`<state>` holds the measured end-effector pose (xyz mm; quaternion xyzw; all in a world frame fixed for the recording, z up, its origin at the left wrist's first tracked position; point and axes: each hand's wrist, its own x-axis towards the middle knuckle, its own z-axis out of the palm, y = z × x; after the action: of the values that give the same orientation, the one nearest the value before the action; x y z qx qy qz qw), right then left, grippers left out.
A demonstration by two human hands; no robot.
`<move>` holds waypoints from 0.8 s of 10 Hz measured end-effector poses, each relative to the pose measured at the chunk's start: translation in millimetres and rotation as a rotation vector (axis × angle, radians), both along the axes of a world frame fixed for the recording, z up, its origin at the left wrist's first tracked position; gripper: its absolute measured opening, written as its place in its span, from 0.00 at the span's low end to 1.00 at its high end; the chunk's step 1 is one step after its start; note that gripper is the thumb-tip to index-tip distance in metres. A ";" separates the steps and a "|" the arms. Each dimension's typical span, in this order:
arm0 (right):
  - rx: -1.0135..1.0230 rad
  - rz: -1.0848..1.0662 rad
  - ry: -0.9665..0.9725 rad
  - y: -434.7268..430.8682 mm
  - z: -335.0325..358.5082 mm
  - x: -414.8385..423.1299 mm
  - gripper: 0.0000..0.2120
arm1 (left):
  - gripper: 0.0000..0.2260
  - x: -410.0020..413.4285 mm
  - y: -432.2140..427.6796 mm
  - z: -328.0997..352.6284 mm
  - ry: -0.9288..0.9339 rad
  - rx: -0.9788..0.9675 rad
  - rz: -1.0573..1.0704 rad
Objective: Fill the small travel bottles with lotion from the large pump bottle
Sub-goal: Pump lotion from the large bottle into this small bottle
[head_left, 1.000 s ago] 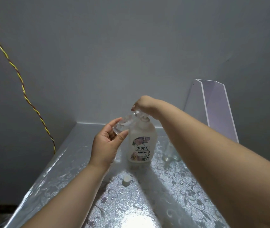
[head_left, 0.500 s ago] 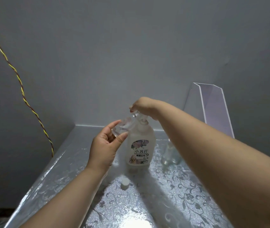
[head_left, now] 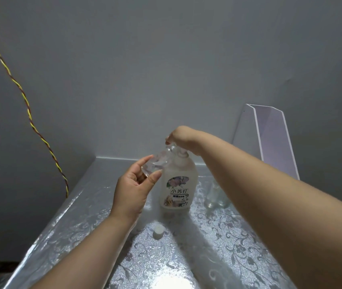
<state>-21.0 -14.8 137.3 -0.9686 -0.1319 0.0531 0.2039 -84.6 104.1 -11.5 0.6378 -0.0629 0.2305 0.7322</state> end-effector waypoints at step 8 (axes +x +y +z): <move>0.121 -0.008 0.023 -2.7 5.0 0.8 0.16 | 0.18 -1.2 -3.6 9.3 -0.025 0.021 0.043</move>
<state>-20.3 -17.5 142.3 -0.9543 -0.1286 0.0554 0.2638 -85.8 100.6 -2.2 0.6437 -0.0608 0.2533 0.7196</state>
